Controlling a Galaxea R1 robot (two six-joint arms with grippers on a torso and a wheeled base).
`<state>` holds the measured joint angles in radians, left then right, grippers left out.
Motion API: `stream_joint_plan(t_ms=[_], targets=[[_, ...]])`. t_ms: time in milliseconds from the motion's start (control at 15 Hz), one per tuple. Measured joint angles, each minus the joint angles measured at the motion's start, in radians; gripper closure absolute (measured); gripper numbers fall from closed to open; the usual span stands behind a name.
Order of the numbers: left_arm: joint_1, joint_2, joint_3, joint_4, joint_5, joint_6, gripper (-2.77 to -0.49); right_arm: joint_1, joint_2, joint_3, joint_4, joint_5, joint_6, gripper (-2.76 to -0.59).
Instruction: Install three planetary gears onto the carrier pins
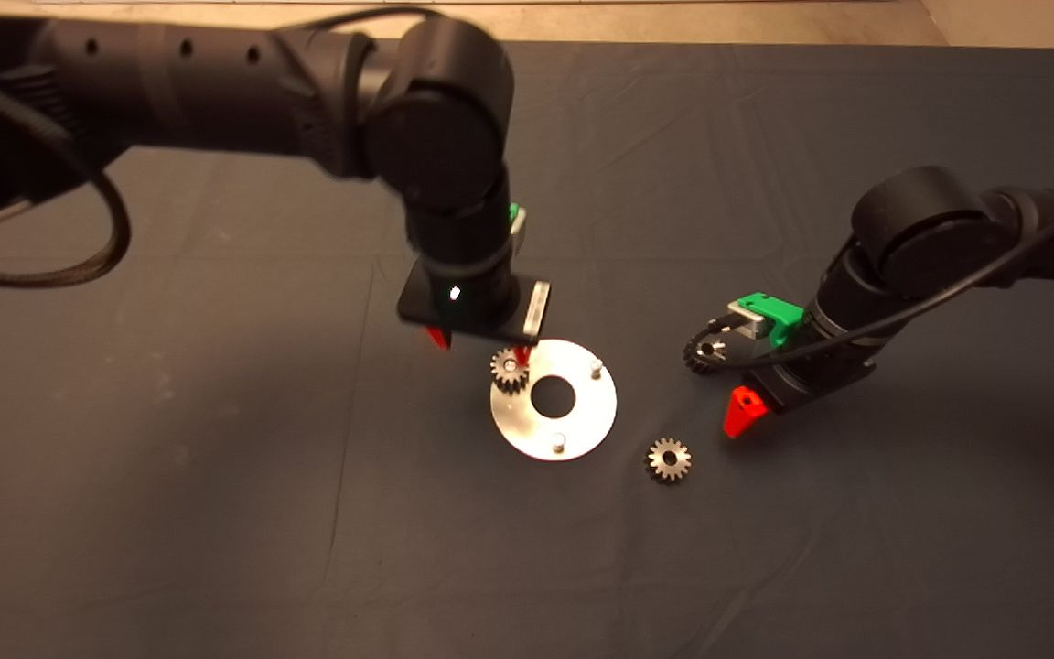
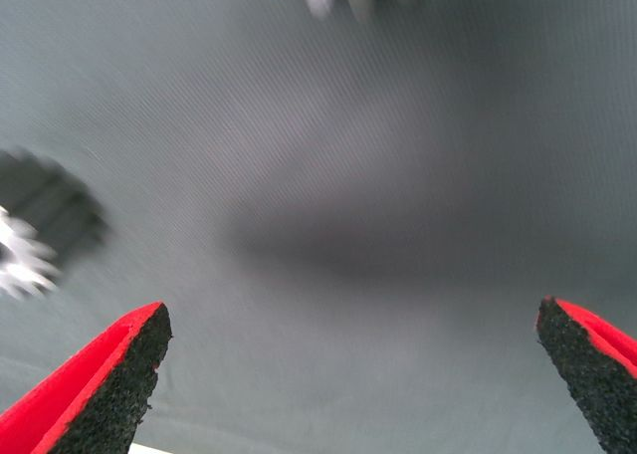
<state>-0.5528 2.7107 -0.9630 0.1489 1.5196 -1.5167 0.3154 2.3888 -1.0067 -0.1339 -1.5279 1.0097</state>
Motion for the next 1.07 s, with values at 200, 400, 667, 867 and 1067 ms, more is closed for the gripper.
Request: stream_joint_plan(t_ms=[200,400,667,867,1067], targets=[[-0.007,-0.123,0.205,-0.003,0.001,-0.106,-1.75,-0.001,0.026,-0.077,-0.001,0.000,-0.065,-2.73],[-0.005,-0.226,0.362,-0.007,0.006,-0.175,-1.75,0.000,0.067,-0.149,-0.004,-0.003,-0.112,-2.73],[-0.005,-0.292,0.482,-0.015,0.006,-0.218,-1.75,0.000,0.117,-0.246,-0.012,0.002,-0.173,-2.73],[-0.005,-0.367,0.549,-0.026,0.006,-0.243,-1.75,0.001,0.130,-0.302,-0.015,0.000,-0.202,-2.69],[-0.005,-0.439,0.587,-0.030,0.006,-0.250,-1.75,0.000,0.146,-0.331,-0.015,0.001,-0.221,-2.54]])
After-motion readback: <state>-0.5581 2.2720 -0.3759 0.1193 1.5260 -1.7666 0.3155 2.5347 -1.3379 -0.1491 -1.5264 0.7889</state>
